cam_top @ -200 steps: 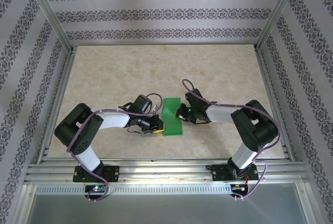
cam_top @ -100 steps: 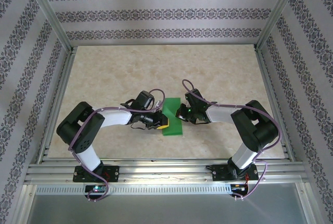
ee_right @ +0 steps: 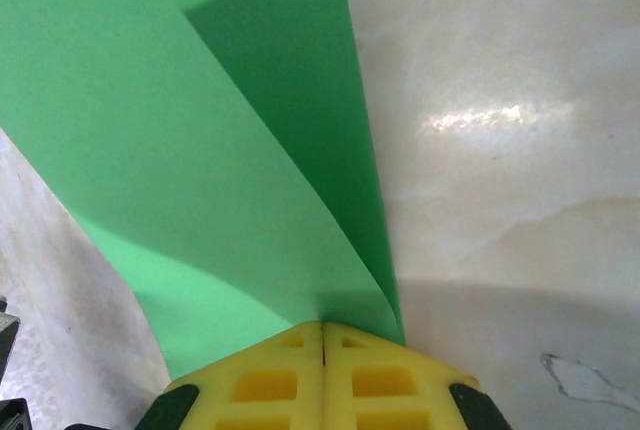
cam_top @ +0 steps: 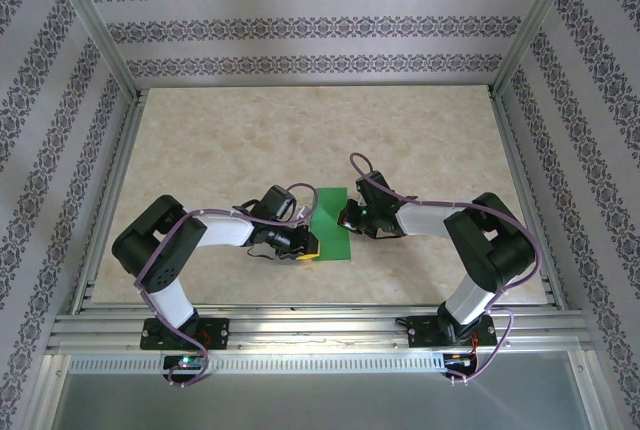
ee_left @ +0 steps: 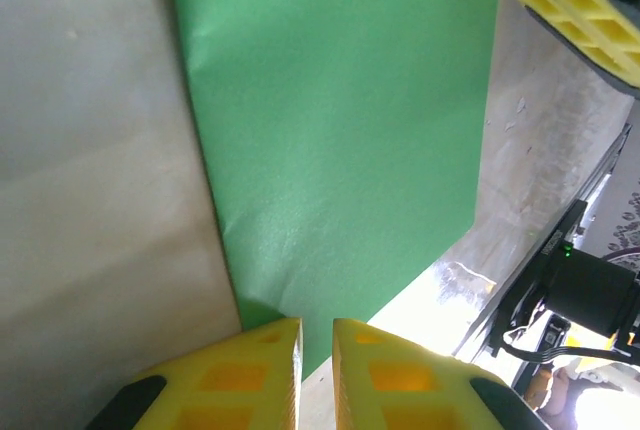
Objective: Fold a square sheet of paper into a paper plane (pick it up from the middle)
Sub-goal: First fold the square sheet of paper in half at the center of the table.
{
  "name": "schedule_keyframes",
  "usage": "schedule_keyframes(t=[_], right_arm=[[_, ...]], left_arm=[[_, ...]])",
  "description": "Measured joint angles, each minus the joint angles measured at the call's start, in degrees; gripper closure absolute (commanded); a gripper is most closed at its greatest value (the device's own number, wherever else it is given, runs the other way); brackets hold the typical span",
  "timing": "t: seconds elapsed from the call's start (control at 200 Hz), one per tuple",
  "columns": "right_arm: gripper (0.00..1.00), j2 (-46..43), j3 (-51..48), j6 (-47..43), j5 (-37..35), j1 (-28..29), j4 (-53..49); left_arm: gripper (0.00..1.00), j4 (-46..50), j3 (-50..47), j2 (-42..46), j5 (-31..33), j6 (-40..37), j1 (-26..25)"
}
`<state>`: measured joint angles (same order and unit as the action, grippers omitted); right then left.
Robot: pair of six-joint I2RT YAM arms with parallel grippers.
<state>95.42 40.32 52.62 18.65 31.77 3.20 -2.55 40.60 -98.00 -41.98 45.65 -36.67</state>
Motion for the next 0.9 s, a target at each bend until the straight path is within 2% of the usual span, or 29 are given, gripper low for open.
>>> schedule_keyframes(t=[0.275,0.44,0.704,0.899], right_arm=[[1.00,-0.02,-0.04,-0.02,0.02,0.00,0.09],[1.00,-0.02,-0.04,-0.02,0.02,0.00,0.09],[1.00,-0.09,-0.04,-0.02,0.00,0.00,0.07],[1.00,-0.57,-0.48,-0.02,-0.07,0.00,-0.15]], left_arm=[[0.84,5.07,0.63,4.59,0.83,-0.31,-0.11],[0.84,1.57,1.92,4.00,0.00,2.08,-0.13],[0.85,-1.81,2.56,-2.60,-0.72,3.41,-1.27],[0.85,-5.40,-0.26,-1.68,-0.11,2.34,-1.62]])
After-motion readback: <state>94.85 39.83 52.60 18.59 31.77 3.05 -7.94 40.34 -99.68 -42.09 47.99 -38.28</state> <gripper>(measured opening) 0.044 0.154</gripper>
